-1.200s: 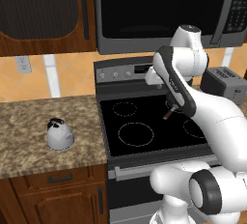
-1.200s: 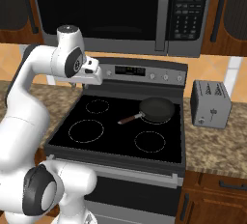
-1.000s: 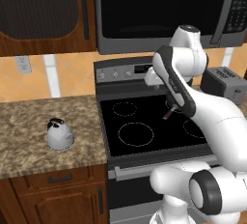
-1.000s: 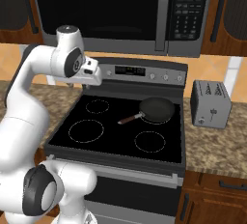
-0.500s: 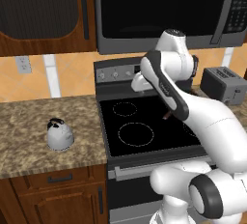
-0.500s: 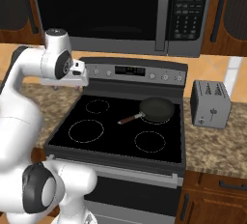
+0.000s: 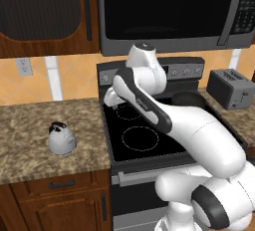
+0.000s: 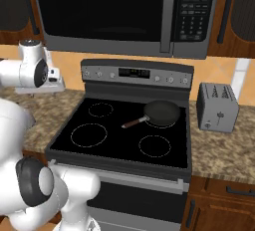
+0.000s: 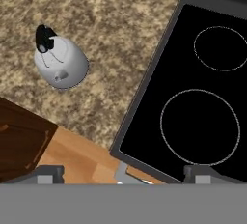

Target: Pick the kettle from the counter and place it on a stove burner. Then turn the burner on.

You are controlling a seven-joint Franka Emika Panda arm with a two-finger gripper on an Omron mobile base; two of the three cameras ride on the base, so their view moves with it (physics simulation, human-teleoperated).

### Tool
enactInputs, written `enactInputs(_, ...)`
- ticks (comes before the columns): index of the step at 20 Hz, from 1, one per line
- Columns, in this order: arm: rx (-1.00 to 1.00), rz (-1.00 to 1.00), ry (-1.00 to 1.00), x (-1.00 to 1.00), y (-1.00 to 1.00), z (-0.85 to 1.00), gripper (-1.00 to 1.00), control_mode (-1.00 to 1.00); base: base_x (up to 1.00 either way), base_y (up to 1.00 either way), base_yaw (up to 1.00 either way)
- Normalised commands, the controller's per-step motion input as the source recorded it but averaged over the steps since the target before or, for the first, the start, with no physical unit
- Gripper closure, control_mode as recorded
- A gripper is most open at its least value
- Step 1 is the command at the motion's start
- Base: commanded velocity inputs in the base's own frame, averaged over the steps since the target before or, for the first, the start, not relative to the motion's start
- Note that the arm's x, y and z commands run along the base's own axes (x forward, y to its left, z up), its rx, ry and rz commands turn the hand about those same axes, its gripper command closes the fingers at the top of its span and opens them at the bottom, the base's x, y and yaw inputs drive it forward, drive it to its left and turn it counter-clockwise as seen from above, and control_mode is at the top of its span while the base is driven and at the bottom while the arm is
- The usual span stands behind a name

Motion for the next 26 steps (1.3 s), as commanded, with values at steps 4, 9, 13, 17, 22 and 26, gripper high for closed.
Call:
enactInputs(4, -0.01, 0.06, 0.0, 0.28, 1.0, -0.33, -1.0, -1.0, 0.0, 0.0, 0.0)
enactInputs(9, -0.02, 0.01, 0.0, 0.31, 1.0, -0.19, -1.0, -1.0, 0.0, 0.0, 0.0)
enactInputs(13, -0.02, 0.0, 0.0, 0.29, 1.0, 0.0, -1.0, -1.0, 0.0, 0.0, 0.0)
enactInputs(17, 0.0, 0.0, 0.0, 0.22, 0.67, 0.0, -1.0, -1.0, 0.0, 0.0, 0.0)
enactInputs(22, -0.01, 0.0, 0.0, 0.05, 0.19, -0.1, -1.0, -1.0, 0.0, 0.0, 0.0)
enactInputs(26, 0.0, 0.0, 0.0, 0.21, 0.13, -0.28, -1.0, -1.0, 0.0, 0.0, 0.0)
